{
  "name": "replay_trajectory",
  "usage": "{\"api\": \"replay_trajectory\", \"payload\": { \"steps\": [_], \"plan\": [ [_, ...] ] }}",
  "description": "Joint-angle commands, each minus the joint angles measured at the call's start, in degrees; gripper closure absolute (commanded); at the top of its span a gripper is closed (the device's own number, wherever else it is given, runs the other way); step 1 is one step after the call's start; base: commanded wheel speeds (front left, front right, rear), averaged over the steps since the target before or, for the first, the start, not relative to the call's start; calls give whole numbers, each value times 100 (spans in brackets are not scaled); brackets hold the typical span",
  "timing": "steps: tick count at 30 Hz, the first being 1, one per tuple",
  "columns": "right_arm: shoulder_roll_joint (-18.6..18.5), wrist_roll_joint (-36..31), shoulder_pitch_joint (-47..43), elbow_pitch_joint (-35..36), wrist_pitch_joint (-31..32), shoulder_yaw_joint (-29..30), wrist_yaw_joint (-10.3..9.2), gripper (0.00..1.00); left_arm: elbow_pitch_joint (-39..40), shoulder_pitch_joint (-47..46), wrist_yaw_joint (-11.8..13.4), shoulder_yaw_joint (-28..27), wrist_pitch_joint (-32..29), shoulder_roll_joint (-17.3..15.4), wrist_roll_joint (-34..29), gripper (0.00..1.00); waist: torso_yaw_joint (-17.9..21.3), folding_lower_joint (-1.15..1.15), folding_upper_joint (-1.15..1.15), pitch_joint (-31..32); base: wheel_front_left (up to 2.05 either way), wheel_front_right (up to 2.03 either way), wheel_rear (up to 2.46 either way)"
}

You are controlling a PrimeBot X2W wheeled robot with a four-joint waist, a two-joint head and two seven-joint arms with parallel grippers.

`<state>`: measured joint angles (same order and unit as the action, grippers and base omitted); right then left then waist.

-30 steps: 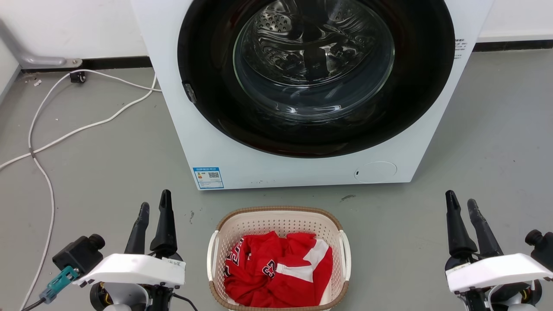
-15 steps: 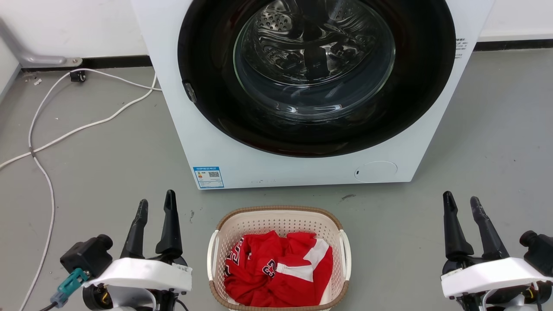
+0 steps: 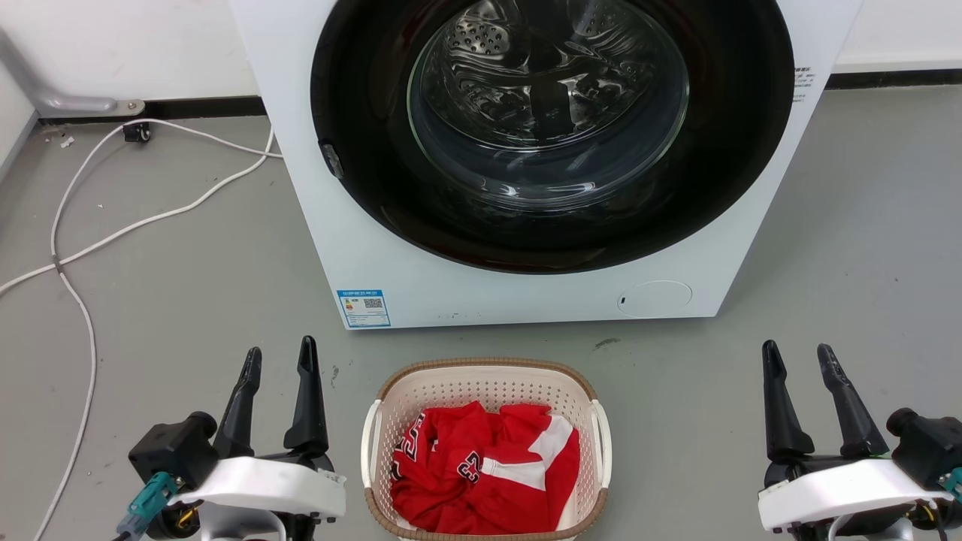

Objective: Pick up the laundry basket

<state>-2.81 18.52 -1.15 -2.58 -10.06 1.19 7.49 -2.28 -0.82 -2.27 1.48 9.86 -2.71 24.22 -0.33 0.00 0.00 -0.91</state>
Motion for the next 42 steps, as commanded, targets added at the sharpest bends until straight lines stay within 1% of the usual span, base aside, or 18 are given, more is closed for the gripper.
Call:
{"api": "replay_trajectory", "payload": {
  "steps": [1, 24, 42],
  "plan": [
    [-15, -201, -22, 86, -57, -14, 0, 0, 35, 35, 27, 22, 69, -20, -190, 0, -3, 0, 0, 0, 0, 0, 0],
    [-14, -1371, -176, 158, -324, -71, -1, 0, 67, 166, 125, 105, 340, -23, -1264, 0, -37, 0, 0, 3, 0, 0, 0],
    [-12, -2101, -265, 173, -514, -103, -1, 0, 107, 253, 186, 164, 527, -25, -2022, 0, -53, 0, 0, -15, 0, 0, 0]
  ]
}}
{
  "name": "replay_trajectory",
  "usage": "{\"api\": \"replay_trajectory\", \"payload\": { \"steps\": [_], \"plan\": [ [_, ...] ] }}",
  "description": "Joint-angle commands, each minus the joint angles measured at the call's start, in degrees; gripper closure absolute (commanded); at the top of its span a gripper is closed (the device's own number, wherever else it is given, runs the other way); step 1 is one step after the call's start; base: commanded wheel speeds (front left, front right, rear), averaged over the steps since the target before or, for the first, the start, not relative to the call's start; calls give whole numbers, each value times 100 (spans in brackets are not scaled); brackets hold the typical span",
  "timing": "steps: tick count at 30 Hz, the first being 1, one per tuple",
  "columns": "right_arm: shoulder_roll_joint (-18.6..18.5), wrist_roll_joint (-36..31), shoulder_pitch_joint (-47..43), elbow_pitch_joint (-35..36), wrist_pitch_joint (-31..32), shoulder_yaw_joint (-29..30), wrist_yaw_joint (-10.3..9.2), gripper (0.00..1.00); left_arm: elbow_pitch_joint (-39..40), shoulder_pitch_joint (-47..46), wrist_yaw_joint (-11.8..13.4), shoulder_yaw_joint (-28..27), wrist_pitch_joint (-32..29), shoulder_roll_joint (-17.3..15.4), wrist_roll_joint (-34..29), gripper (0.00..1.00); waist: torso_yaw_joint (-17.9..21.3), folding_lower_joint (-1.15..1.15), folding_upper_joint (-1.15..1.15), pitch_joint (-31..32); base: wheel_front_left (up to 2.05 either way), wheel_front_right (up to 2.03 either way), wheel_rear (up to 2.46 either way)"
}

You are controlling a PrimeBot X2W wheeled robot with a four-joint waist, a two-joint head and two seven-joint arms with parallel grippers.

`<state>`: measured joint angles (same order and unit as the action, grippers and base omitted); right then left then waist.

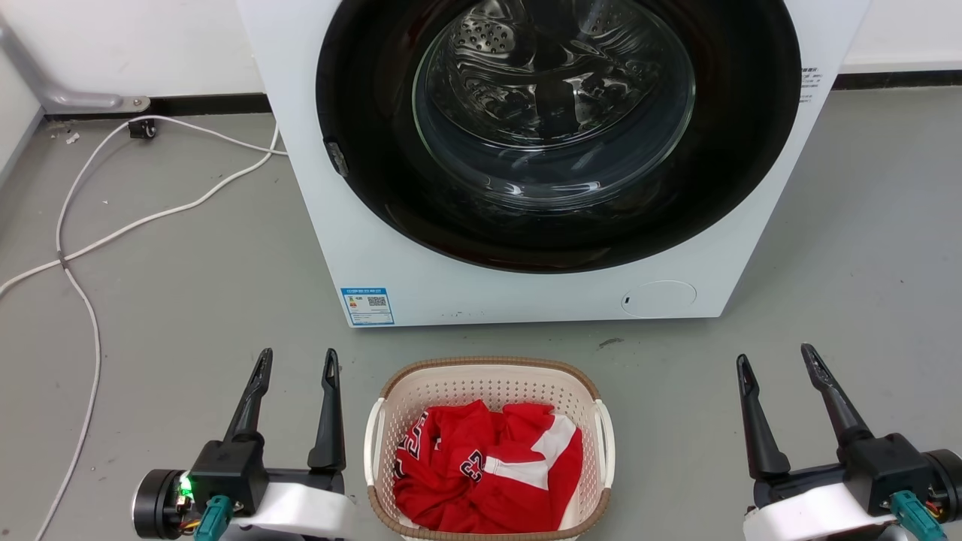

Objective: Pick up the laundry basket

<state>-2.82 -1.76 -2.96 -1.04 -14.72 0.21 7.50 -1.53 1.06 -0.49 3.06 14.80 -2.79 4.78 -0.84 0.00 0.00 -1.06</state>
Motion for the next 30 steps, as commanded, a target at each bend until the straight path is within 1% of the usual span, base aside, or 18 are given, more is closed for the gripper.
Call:
{"api": "replay_trajectory", "payload": {
  "steps": [1, 16, 30],
  "plan": [
    [-11, -99, -86, 18, -53, -5, -2, 0, 37, 70, 16, 7, 47, -16, -112, 0, -2, 0, 0, -1, 0, 0, 0],
    [-11, 325, -93, -92, -49, -28, -2, 0, -13, 91, 32, -16, 42, -16, -118, 0, 4, 0, 0, -13, 0, 0, 0],
    [-10, 316, -62, -122, -49, -53, -2, 0, -27, 82, 60, -12, 42, -16, -101, 0, -7, 0, 0, -25, 0, 0, 0]
  ]
}}
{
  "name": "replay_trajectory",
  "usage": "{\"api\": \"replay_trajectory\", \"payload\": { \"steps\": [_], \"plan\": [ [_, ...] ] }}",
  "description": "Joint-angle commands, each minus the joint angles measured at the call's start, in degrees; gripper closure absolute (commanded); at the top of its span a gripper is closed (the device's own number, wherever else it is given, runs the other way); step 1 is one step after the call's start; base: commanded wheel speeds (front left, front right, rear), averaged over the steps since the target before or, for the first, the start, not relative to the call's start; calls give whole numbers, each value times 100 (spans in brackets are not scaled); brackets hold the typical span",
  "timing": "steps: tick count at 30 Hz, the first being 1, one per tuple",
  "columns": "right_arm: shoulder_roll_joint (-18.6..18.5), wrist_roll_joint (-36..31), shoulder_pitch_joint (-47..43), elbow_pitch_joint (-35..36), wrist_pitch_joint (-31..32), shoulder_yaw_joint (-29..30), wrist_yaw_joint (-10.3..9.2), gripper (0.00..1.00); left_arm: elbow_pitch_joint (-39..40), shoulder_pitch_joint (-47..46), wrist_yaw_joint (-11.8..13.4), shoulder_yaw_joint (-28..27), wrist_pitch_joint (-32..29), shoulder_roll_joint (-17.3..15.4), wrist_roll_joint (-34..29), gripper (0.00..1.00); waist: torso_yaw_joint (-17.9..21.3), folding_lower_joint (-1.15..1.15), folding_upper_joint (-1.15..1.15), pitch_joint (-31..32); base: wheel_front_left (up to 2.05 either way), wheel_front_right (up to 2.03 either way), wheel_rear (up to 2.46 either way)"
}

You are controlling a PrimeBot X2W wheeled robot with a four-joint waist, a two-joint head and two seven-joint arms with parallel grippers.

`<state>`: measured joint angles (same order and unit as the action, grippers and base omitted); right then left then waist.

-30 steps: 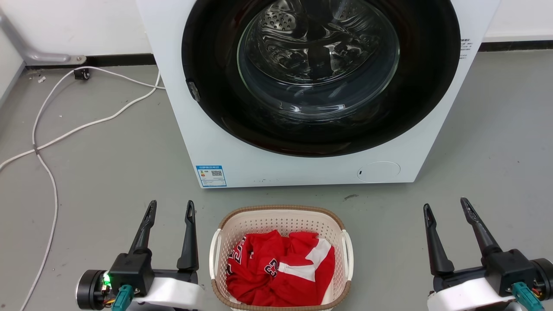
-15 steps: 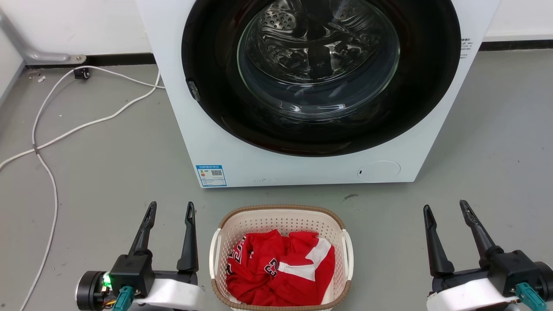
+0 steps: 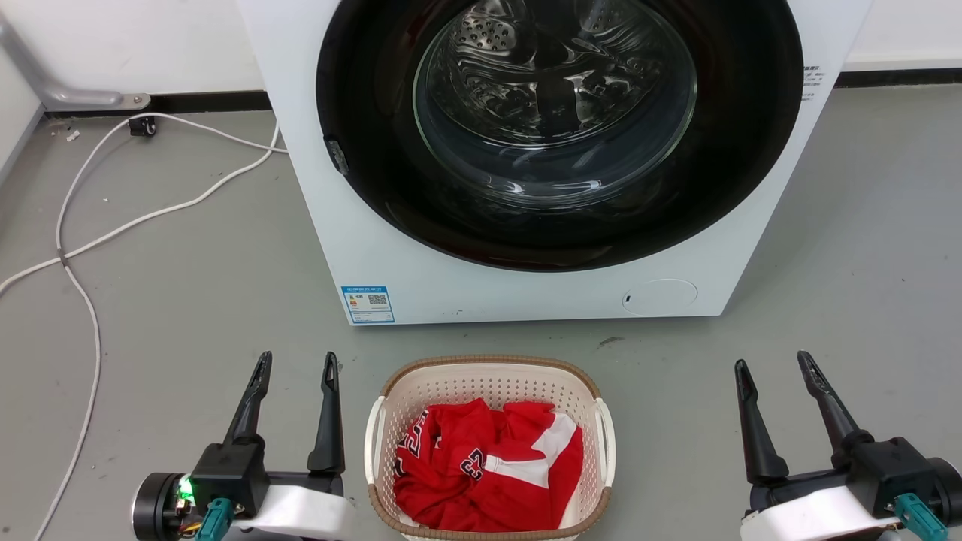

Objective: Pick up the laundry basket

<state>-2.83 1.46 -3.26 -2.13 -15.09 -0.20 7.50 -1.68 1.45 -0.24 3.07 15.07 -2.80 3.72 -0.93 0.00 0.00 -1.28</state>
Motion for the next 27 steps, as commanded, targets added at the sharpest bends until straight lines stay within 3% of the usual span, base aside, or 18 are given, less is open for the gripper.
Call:
{"api": "replay_trajectory", "payload": {
  "steps": [1, 9, 17, 27],
  "plan": [
    [-9, -3, -30, -13, -12, -16, -2, 0, -19, 43, 39, -25, 16, -15, 18, 0, 3, 0, 0, -5, 0, 0, 0],
    [-9, -55, 119, -64, -12, -25, -2, 0, -237, -112, -13, -128, 16, -14, 43, 0, -2, 0, 0, -93, 0, 0, 0],
    [-8, -256, 579, -327, -12, -201, -2, 0, -882, -664, -143, -272, 16, -14, 42, 0, -79, 0, 0, -594, 0, 0, 0],
    [-7, -710, 1640, -1533, -12, -535, -3, 0, -2348, -1833, -429, -423, 16, -181, -93, 0, -50, 0, 0, -1552, 0, 0, 0]
  ]
}}
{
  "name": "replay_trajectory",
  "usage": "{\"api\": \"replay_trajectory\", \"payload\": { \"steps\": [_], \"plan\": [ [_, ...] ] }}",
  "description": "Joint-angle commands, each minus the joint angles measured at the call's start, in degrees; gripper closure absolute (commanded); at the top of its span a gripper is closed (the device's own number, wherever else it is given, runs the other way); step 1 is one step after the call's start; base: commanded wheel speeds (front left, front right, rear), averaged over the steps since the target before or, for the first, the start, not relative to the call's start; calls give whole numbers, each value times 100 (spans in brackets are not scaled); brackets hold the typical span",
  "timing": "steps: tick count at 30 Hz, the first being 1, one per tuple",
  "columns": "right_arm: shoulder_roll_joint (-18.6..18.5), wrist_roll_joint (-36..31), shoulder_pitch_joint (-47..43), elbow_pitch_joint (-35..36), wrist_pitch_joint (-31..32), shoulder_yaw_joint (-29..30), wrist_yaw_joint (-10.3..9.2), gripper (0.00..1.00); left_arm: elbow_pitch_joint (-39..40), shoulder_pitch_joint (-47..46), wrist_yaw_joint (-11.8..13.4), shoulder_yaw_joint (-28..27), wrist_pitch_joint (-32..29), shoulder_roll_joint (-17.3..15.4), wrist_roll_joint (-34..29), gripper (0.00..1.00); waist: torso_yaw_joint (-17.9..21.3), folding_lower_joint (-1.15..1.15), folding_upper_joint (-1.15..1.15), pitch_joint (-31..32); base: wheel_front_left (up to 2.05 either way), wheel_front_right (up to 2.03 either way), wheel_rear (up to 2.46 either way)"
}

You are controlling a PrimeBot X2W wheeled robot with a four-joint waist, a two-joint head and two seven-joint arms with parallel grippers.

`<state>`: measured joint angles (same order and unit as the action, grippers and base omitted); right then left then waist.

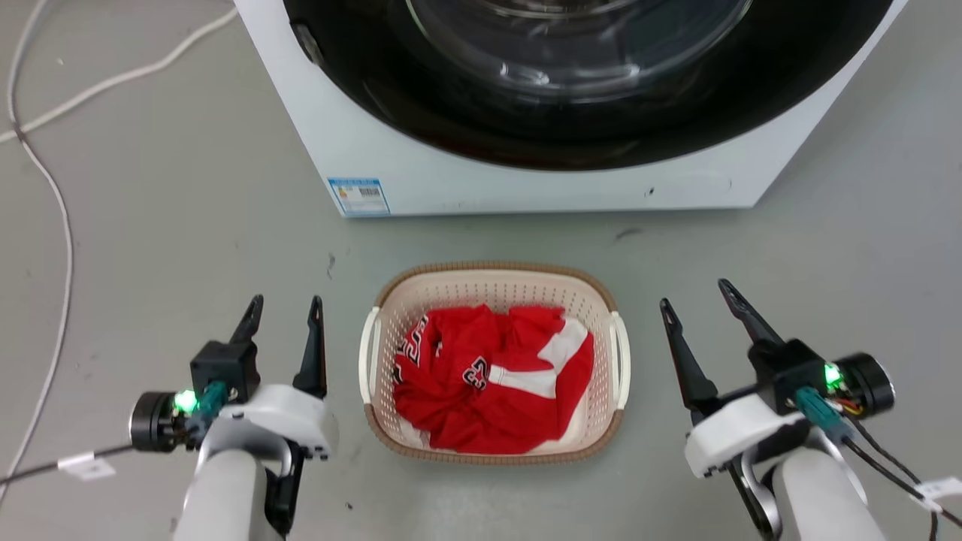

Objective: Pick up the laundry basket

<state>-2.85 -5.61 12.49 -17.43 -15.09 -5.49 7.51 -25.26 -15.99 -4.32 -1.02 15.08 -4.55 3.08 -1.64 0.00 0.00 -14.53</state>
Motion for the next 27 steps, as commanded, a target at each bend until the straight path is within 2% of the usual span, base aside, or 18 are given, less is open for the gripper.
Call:
{"api": "replay_trajectory", "payload": {
  "steps": [1, 9, 19, 27],
  "plan": [
    [-5, -44, 191, -123, -12, -35, -4, 0, -142, -218, -34, -10, 15, -18, -23, 0, 26, 0, 0, -319, 0, 0, 0],
    [-5, -388, 1091, -1133, -12, -227, -4, 0, -1464, -1254, -213, 179, 15, -278, -63, 0, 61, 0, 0, -1016, 0, 0, 0],
    [-27, -633, 2191, -2625, -12, -255, -4, 0, -3320, -2643, -303, 594, -160, -459, 80, 0, 67, 0, 0, -1914, 0, 0, 0],
    [-25, -629, 2887, -3633, -11, -333, -4, 0, -4148, -3394, -312, 1250, -420, -448, 513, 0, 93, 0, 0, -2435, 0, 0, 0]
  ]
}}
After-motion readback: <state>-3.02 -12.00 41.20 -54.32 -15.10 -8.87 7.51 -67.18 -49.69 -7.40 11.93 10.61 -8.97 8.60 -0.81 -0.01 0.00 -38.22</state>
